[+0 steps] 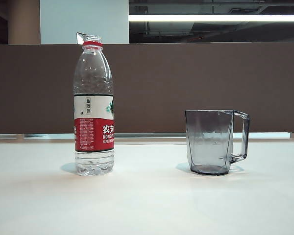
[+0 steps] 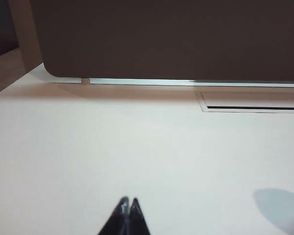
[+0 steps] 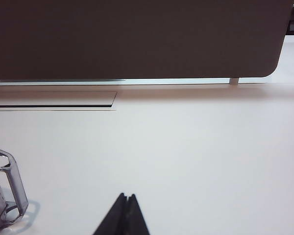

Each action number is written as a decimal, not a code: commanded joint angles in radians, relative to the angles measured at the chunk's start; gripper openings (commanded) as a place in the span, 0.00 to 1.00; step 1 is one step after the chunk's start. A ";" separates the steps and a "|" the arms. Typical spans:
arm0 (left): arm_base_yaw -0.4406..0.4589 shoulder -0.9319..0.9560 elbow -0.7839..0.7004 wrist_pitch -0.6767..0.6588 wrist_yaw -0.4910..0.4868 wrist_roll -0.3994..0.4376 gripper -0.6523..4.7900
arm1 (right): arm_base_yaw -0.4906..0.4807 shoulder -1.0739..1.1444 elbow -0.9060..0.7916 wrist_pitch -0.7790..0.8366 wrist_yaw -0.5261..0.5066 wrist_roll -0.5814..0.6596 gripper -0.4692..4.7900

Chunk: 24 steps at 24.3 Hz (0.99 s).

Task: Pick up the mineral water bottle with the left hand on the table and pour water into the mug until it's half full.

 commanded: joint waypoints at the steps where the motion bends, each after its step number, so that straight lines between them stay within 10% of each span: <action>1: 0.002 0.001 0.006 0.011 0.002 -0.006 0.11 | 0.000 0.000 -0.007 0.019 0.002 0.000 0.11; 24: -0.001 0.267 0.274 -0.027 0.030 -0.089 0.11 | 0.001 0.182 0.295 -0.115 -0.002 0.063 0.08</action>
